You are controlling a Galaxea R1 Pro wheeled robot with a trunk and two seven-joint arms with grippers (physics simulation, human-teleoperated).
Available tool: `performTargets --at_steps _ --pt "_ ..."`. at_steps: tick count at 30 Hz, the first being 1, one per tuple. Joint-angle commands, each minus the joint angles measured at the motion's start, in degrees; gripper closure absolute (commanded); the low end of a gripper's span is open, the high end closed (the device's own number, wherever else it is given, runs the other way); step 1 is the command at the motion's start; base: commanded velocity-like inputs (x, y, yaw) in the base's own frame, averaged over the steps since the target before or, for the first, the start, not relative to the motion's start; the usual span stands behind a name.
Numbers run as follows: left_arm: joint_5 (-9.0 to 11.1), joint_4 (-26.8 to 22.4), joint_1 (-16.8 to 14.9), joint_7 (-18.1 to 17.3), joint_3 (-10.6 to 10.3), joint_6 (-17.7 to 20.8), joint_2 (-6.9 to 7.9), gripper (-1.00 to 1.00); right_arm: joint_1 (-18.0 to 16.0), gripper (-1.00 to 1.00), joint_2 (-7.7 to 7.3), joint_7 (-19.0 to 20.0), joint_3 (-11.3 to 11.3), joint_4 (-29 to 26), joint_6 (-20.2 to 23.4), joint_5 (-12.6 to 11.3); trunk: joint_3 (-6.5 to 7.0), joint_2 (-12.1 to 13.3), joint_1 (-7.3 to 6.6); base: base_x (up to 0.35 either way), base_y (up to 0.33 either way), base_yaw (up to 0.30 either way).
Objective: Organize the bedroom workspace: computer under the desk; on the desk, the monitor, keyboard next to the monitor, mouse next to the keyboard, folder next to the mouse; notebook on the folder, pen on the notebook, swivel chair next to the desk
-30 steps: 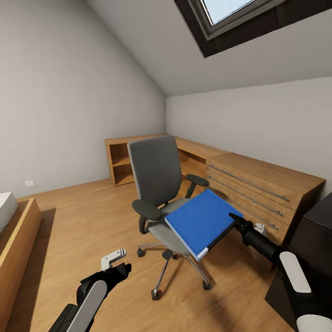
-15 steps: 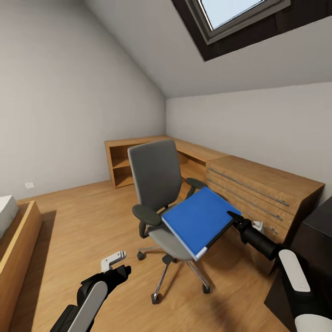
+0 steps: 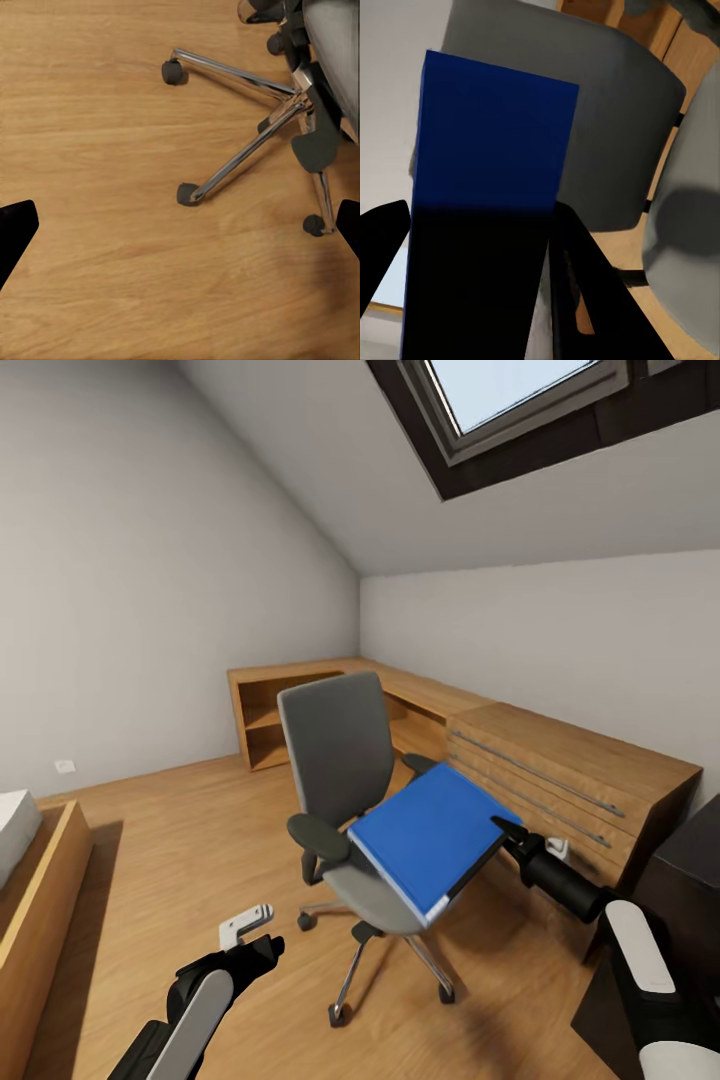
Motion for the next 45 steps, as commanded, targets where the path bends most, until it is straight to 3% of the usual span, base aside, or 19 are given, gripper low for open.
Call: performTargets --at_steps 1,6,10,20,45 --pt "0.51 -0.07 -0.05 0.57 -0.12 0.02 0.06 -1.0 -0.05 1.0 0.0 0.22 -0.12 0.02 0.31 -0.05 0.12 0.39 -0.23 0.0 0.0 0.0" --pt "0.51 -0.07 -0.04 0.57 -0.12 0.01 0.08 -1.0 -0.05 1.0 -0.13 0.23 -0.13 0.02 0.41 -2.3 1.02 2.39 -1.33 0.0 0.0 0.0" --pt "0.51 -0.07 -0.05 0.57 -0.12 0.04 0.09 -1.0 -0.06 1.0 -0.32 0.18 -0.27 0.02 0.44 -5.93 1.74 4.0 -2.21 0.0 0.0 0.0" --pt "0.43 -0.07 -0.05 0.73 0.04 0.05 0.09 -1.0 0.02 1.0 -0.89 0.23 -0.71 0.26 0.88 -8.35 3.53 8.01 -4.41 0.0 0.0 0.0" --pt "0.47 -0.07 -0.05 0.66 0.23 0.05 0.09 -1.0 0.01 1.0 -0.83 0.23 -0.74 0.98 0.88 -8.44 8.02 18.03 -9.9 0.0 0.066 0.0"
